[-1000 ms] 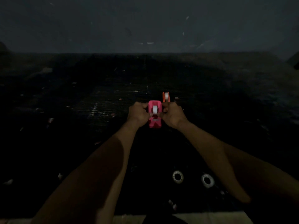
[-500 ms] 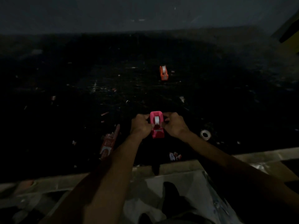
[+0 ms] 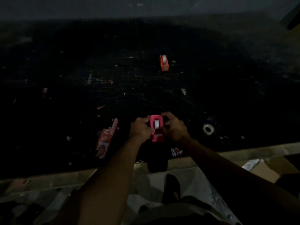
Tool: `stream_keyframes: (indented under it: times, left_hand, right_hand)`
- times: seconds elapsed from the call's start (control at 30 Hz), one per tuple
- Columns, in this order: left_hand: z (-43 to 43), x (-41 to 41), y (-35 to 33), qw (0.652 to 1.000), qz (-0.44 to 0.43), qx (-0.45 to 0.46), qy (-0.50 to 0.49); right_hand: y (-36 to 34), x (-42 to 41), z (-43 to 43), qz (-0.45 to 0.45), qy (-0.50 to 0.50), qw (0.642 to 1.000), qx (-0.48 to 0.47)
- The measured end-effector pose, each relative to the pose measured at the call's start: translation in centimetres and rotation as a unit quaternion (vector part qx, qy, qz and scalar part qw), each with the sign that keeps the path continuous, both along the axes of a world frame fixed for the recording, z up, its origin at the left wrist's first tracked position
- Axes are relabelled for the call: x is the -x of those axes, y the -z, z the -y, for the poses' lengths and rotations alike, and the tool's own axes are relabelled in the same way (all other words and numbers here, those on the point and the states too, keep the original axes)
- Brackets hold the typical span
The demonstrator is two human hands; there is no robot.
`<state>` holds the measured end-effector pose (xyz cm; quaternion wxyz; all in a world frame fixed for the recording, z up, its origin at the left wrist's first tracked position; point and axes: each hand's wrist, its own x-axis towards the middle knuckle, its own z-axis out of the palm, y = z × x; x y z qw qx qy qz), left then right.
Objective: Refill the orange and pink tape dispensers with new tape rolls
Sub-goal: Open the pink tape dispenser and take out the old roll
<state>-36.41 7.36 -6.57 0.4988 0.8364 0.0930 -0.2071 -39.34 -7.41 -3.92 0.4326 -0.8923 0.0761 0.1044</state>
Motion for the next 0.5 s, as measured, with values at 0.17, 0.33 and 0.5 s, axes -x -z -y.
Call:
stream_keyframes:
  times: [0.17,0.33,0.5]
  left_hand:
    - [0.1,0.2,-1.2,0.999,-0.008,0.032,0.001]
    - [0.3,0.4,-1.4,0.998,-0.027,0.047,-0.039]
    - [0.4,0.3,-1.7,0.996,-0.052,0.061,-0.049]
  right_hand:
    - [-0.1,0.0,0.2,0.020,-0.048,0.999,-0.005]
    - [-0.2,-1.0,0.6,0.008,-0.114,0.992,0.052]
    - [-0.7,-2.4,0.8,-0.025,-0.167,0.981,0.097]
